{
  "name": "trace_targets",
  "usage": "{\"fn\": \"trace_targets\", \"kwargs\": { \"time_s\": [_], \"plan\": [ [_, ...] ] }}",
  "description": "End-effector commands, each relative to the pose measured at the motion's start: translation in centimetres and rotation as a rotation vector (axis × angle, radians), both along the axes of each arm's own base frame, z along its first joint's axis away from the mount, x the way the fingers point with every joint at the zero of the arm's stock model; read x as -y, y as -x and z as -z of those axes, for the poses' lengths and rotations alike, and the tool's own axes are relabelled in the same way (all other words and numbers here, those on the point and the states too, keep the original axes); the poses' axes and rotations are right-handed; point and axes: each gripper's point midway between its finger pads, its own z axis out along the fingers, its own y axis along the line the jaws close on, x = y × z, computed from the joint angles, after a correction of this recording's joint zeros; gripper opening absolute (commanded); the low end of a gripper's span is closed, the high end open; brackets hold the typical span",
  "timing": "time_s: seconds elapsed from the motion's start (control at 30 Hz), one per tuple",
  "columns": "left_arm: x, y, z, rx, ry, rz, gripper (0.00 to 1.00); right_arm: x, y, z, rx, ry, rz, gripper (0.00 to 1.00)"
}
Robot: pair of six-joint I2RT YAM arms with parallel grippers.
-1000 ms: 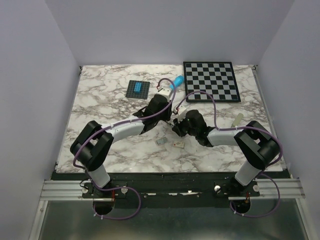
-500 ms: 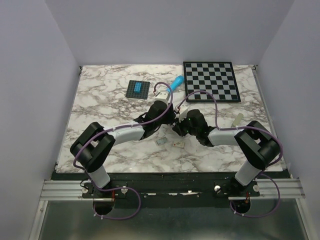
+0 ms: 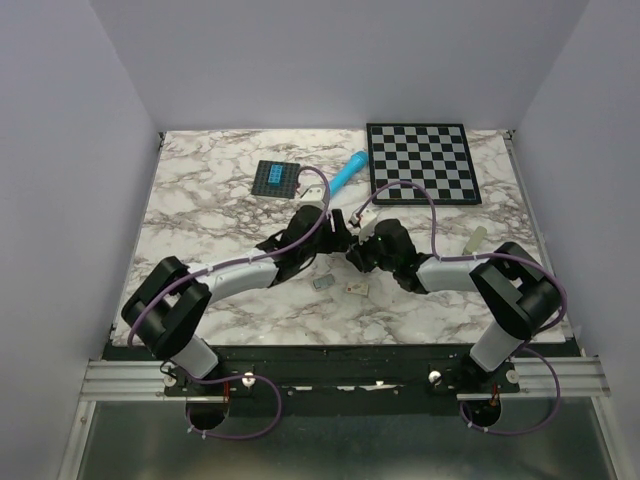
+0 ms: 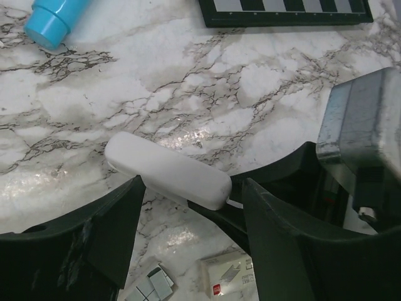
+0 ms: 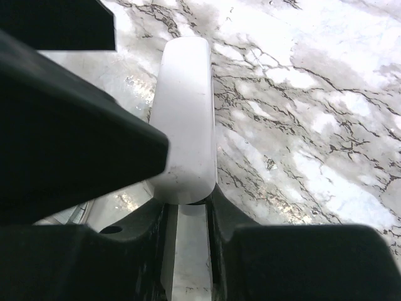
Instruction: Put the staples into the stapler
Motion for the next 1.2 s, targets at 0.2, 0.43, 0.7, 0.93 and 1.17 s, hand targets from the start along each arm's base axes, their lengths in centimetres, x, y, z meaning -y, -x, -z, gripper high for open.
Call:
{"fn": "trace_targets", "kwargs": {
  "time_s": [0.2,0.43,0.7,0.93,1.17],
  "plan": [
    [-4.7,-1.0,-8.2,0.110,0.192,-0.098,0.78,-0.8,0.1,-1.7,0.061,-0.021,-0.025,0.38],
    [-11.9,-0.4,-12.0,0.216,0.134,-0.244,0.88,0.5,0.9,-3.0,0.052,-0.010,0.007,0.53],
    [-18.6,3.5,-18.2,0.398,-0.016,-0.330,0.99,1.8,2.0,-5.1,-0.082,0.069,0.059,0.73],
    [-22.1,6.7,-20.2,0.506,-0.172,-0.316,0.99,1.7,2.0,-6.3,-0.220,0.187,0.056,0.74],
    [-23.8,7.4,-16.3,0.497,-0.287,-0.331,0.99,1.6,1.5,-5.1,-0.325,0.309,0.070,0.72]
  ]
}}
